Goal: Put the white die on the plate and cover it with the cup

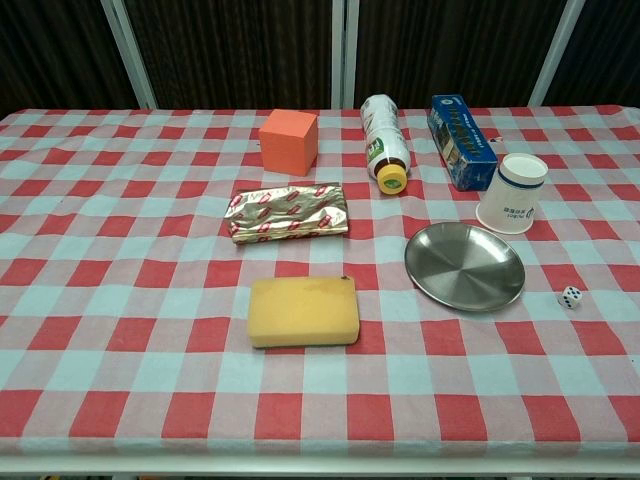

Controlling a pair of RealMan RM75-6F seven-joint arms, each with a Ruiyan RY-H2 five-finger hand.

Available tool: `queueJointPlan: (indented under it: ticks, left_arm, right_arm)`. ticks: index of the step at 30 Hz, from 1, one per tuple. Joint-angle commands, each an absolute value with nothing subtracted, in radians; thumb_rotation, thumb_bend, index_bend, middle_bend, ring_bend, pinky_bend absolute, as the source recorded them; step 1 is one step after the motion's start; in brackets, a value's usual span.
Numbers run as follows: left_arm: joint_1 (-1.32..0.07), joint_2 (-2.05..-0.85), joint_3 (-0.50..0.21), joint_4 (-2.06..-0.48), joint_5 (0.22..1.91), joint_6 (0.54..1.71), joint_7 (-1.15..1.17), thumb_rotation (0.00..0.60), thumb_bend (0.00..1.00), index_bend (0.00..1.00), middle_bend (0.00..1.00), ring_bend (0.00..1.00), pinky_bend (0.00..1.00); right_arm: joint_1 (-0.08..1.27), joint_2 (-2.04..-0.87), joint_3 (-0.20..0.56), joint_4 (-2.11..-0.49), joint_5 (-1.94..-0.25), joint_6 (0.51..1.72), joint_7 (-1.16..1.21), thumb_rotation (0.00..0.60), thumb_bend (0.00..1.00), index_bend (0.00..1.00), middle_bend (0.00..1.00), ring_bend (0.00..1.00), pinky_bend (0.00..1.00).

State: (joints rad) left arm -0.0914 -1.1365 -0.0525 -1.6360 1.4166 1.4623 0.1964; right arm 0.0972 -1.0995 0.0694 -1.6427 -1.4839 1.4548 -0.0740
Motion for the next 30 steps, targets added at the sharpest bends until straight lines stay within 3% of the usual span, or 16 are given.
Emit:
queueJointPlan:
  ticks: [1, 11, 14, 18, 21, 30]
  left_arm:
    - [-0.09, -1.138, -0.052, -1.635, 1.416, 1.464, 0.196, 0.6, 0.0, 0.15, 0.16, 0.04, 0.0]
    - [-0.08, -1.145, -0.046, -1.626, 1.424, 1.475, 0.178, 0.6, 0.0, 0.15, 0.16, 0.04, 0.0]
    - [-0.082, -1.147, -0.045, -1.623, 1.427, 1.471, 0.176, 0.6, 0.0, 0.15, 0.16, 0.04, 0.0]
    - [-0.083, -1.149, -0.044, -1.619, 1.431, 1.469, 0.17, 0.6, 0.0, 0.15, 0.16, 0.04, 0.0]
    - [-0.082, -1.15, -0.044, -1.616, 1.429, 1.469, 0.166, 0.6, 0.0, 0.15, 0.16, 0.04, 0.0]
    - [-0.078, -1.148, -0.041, -1.619, 1.421, 1.462, 0.163, 0.6, 0.0, 0.15, 0.16, 0.04, 0.0]
  right_arm:
    - [0.097, -1.101, 0.065, -1.64, -1.492, 1.454, -0.063, 0.6, 0.21, 0.05, 0.18, 0.05, 0.14]
    - [0.111, -1.105, 0.053, -1.633, -1.529, 1.44, -0.055, 0.6, 0.21, 0.08, 0.24, 0.11, 0.19]
    - [0.141, -1.109, 0.051, -1.633, -1.538, 1.394, -0.075, 0.6, 0.21, 0.12, 0.34, 0.23, 0.28]
    - [0.202, -1.121, 0.053, -1.627, -1.522, 1.287, -0.105, 0.6, 0.21, 0.17, 0.59, 0.54, 0.6]
    - [0.258, -1.141, 0.054, -1.61, -1.504, 1.188, -0.132, 0.6, 0.21, 0.21, 0.72, 0.67, 0.71]
    - [0.394, -1.226, 0.033, -1.517, -1.458, 0.942, -0.214, 0.6, 0.22, 0.33, 0.89, 0.84, 0.87]
